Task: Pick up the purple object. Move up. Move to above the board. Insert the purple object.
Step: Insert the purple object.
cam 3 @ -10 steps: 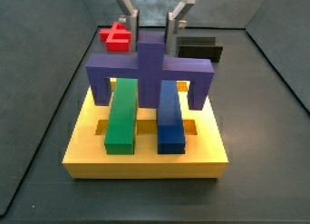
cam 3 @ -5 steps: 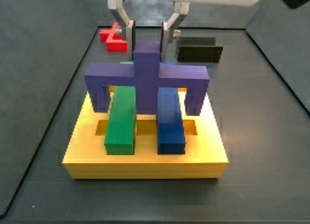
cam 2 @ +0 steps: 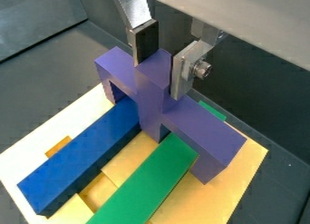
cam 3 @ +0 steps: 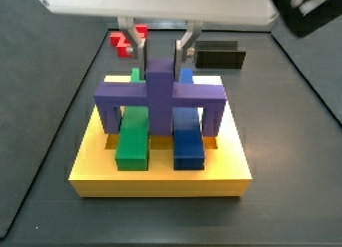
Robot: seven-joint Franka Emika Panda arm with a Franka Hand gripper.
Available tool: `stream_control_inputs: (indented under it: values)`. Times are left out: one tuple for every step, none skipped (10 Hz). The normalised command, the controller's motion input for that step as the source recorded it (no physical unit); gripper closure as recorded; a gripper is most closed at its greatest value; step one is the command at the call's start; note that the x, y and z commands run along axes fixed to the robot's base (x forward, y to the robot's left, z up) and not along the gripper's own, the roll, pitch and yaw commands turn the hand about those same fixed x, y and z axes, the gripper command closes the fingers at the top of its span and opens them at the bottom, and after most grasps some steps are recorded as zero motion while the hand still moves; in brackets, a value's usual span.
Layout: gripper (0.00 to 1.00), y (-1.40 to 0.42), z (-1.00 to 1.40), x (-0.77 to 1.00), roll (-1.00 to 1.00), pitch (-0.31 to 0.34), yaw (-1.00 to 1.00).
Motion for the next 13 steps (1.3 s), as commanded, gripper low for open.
stream_control_inputs:
  values:
    - [1.00,-0.05,-0.31,0.00,0.00,-0.081,0.02]
    - [1.00,-0.12,-0.17,0.06,0.06,0.000,0.07]
    - [1.00,-0.24,-0.16,0.08,0.19,0.091,0.00]
    - [1.00,-0.05,-0.17,0.11,0.13,0.097,0.00]
    - [1.00,0.00,-0.27,0.04,0.11,0.077,0.00]
    - [1.00,0.00,-0.31,0.05,0.11,0.069,0.00]
    - [1.00,0.05,-0.31,0.14,0.11,0.099,0.00]
    - [1.00,0.12,-0.23,0.29,0.12,0.160,0.00]
    - [1.00,0.14,-0.24,0.29,0.15,0.189,0.00]
    - [1.00,0.08,-0.20,0.22,0.18,0.219,0.00]
    - [1.00,0.00,0.00,0.00,0.09,0.189,0.06]
    - [1.00,-0.05,0.00,0.08,0.17,0.164,0.10]
    - [1.00,-0.02,-0.11,0.20,0.27,0.101,0.09]
